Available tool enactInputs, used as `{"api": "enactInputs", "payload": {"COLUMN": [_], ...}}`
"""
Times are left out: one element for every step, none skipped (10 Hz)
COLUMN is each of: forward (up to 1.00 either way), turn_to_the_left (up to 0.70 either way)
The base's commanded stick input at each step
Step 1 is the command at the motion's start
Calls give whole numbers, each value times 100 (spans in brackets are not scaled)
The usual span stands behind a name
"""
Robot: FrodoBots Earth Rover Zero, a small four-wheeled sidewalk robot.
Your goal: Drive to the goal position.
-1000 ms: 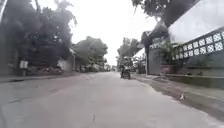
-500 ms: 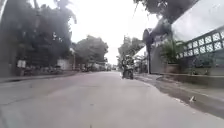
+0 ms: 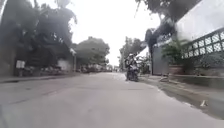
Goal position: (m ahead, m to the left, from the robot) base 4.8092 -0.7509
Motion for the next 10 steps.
{"api": "enactInputs", "payload": {"forward": [50, 50, 50, 50, 50, 50, 50, 50, 50, 50], "turn_to_the_left": [0, 0, 0, 0, 0, 0, 0, 0, 0, 0]}}
